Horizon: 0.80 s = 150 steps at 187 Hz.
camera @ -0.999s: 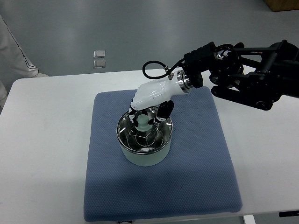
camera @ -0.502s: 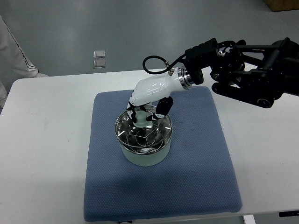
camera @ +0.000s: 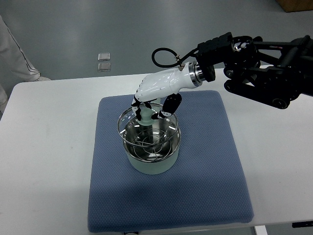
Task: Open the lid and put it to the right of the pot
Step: 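Lift the glass lid up off the saucepan with the right hand, then carry the lid beside the saucepan and lower it onto the mat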
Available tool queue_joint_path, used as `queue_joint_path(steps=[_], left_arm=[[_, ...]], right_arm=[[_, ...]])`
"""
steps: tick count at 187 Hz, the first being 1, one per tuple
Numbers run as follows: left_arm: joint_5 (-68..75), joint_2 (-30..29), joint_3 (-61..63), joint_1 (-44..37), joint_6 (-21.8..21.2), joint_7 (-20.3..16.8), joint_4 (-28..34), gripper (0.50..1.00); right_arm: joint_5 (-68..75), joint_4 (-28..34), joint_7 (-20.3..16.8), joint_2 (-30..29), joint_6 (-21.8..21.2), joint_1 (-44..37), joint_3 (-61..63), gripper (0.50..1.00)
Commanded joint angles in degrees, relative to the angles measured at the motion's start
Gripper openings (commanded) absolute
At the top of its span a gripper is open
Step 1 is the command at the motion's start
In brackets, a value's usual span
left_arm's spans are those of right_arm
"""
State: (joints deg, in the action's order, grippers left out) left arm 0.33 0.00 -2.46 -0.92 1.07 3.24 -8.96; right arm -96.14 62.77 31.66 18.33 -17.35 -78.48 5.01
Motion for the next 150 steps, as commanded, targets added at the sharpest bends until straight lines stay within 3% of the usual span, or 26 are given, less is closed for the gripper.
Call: queue_joint_path(steps=[1, 25, 65, 150], left_arm=[[0.02, 0.00, 0.00, 0.04, -0.01, -0.08, 0.00, 1.000], [0.02, 0.00, 0.00, 0.04, -0.01, 0.01, 0.00, 1.000], [0.02, 0.00, 0.00, -0.05, -0.01, 0.01, 0.00, 1.000], [0.02, 0.00, 0.00, 0.04, -0.01, 0.01, 0.00, 1.000]], right_arm=[[0.08, -0.54, -0.11, 1.62, 0.21, -0.01, 0.35, 0.500], [0.08, -1.95, -0.20, 2.93, 0.30, -0.01, 1.41, 0.500], [0.08, -9.68, -0.20, 5.57, 0.39, 2.72, 6.15, 0.500], [0.08, -20.67, -0.02, 5.04, 6.62, 10.71, 6.68, 0.500]])
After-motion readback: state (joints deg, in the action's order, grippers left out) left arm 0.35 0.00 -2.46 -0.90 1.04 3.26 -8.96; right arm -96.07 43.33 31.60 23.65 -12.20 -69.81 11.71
